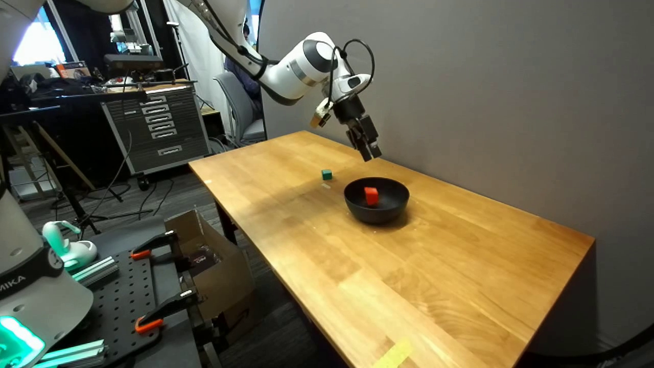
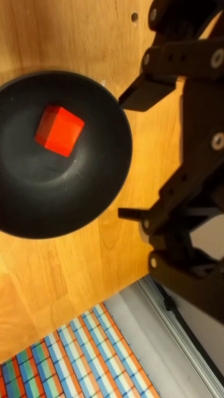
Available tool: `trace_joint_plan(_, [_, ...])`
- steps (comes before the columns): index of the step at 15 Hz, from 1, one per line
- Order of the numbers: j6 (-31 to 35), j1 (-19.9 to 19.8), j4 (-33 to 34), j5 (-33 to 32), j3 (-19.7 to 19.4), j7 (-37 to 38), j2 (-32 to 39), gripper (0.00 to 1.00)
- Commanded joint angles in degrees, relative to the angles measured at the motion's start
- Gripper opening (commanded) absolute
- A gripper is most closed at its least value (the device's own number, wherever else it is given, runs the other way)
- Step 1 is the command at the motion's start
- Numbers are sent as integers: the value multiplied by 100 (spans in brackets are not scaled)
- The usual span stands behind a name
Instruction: Put the blocks in the bowl
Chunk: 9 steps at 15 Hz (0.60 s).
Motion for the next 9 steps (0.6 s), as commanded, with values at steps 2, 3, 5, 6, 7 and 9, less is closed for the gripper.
trace_joint_plan(2, [325,-114,-19,327,530,-55,-75,100])
trace_joint_plan(3, [399,-121,78,505,699,-173,15,100])
trace_joint_plan(5, [521,-103,260,784,952,-457,195,100])
trace_joint_plan(6, [574,-119,320,953,1082,-625,261,100])
trace_joint_plan(7, [620,-169,441,1207,1252,-841,408,100])
trace_joint_plan(9, [440,-160,687,1656,1419,-1107,649,100])
